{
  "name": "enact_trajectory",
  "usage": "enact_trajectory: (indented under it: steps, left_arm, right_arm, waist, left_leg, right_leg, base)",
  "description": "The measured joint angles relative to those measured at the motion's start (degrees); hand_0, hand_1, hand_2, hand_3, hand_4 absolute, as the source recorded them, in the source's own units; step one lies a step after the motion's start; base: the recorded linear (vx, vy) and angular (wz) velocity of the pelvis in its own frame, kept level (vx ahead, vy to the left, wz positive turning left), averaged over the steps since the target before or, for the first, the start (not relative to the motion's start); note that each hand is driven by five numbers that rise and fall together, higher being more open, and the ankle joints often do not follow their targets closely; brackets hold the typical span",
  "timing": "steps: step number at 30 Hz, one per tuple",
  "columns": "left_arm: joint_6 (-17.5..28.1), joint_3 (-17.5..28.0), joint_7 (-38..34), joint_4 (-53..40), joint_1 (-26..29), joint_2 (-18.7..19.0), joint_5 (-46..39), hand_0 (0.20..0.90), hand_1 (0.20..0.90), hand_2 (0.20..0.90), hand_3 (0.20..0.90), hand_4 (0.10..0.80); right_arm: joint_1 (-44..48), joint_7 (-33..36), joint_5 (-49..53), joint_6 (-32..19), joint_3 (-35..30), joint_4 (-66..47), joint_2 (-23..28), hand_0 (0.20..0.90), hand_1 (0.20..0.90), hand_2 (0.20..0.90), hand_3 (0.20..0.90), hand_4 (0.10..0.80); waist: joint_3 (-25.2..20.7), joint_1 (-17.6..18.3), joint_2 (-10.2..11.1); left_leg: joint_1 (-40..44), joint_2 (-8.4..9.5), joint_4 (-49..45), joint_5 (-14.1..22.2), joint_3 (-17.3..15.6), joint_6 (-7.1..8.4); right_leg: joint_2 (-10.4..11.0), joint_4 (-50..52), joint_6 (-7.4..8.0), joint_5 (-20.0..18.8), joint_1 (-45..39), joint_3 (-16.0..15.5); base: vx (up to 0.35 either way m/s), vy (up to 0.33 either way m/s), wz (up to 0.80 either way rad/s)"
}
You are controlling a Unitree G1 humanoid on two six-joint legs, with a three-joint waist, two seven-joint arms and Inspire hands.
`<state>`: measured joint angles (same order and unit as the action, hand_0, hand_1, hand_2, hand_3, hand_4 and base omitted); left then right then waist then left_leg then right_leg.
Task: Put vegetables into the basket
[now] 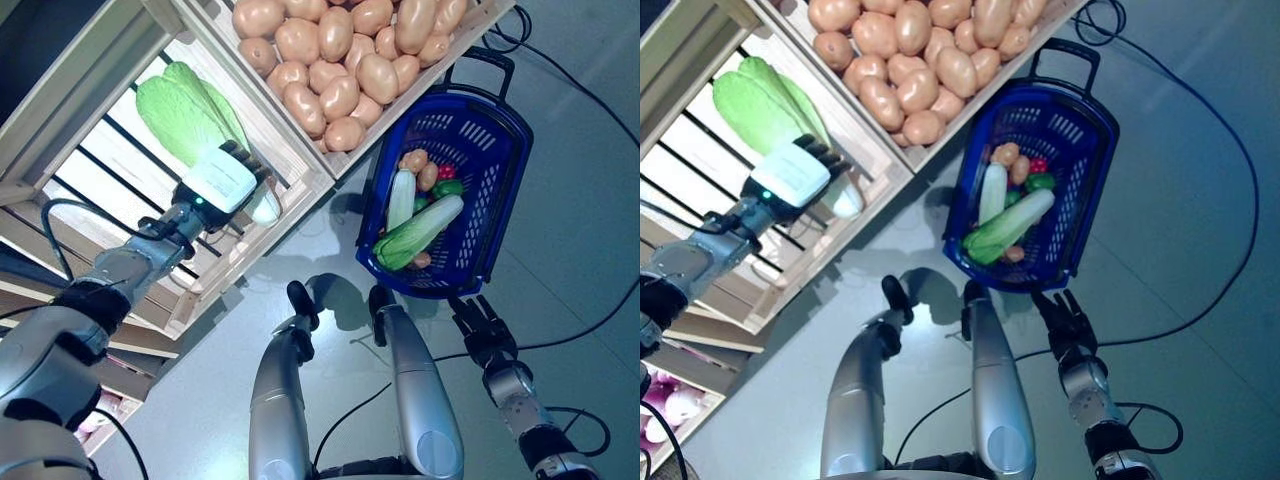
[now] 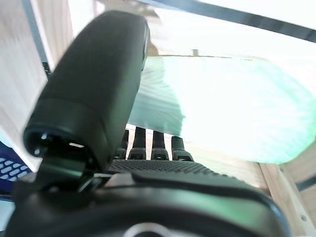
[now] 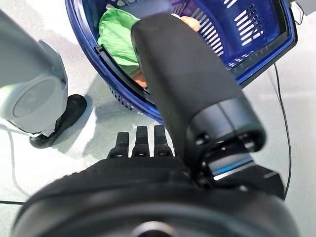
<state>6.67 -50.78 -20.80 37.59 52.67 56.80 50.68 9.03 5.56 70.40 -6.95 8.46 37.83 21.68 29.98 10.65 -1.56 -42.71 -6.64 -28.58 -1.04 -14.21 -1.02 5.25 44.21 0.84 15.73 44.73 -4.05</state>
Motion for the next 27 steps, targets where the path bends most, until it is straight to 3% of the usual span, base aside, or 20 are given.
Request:
enact_trajectory:
  steps: [6, 19, 27]
  left_arm:
    - [-0.09, -0.52, 2.35, -0.89, 1.13, 0.01, 0.35, 0.900, 0.900, 0.900, 0.900, 0.800]
    - [-0.25, -0.72, -11.25, 1.97, 1.17, 0.01, 6.17, 0.900, 0.900, 0.900, 0.900, 0.800]
    - [-3.19, -0.54, -16.95, 2.49, 1.11, -0.09, 7.30, 0.900, 0.900, 0.900, 0.900, 0.800]
  right_arm:
    - [0.23, 0.00, 0.03, -0.02, 1.39, 0.05, 0.33, 0.900, 0.900, 0.900, 0.900, 0.800]
    - [0.39, 0.01, 0.42, -0.44, 1.30, -0.76, 0.49, 0.900, 0.900, 0.900, 0.900, 0.800]
    - [0.38, 0.18, 0.42, -0.94, 1.21, -2.78, 1.20, 0.900, 0.900, 0.900, 0.900, 0.800]
  waist:
    - [0.00, 0.02, 0.00]
    - [0.01, -0.55, 0.03]
    - [0.01, -0.38, 0.04]
  left_leg:
    - [-0.14, -0.09, -0.38, 0.09, 0.13, -0.11]
    - [-8.16, -0.33, -6.06, 1.03, 0.78, -1.41]
    - [-13.51, -0.43, -10.85, 2.46, 1.29, -2.30]
  right_leg:
    - [-0.01, 0.07, 0.00, 0.00, -0.04, -0.12]
    - [0.50, 4.25, 0.13, 0.01, 7.19, 0.05]
    - [0.69, 7.62, 0.20, 0.37, 12.02, 0.67]
  base:
    - [0.000, 0.000, 0.00]
    - [-0.015, 0.031, 0.01]
    - [-0.023, 0.050, -0.02]
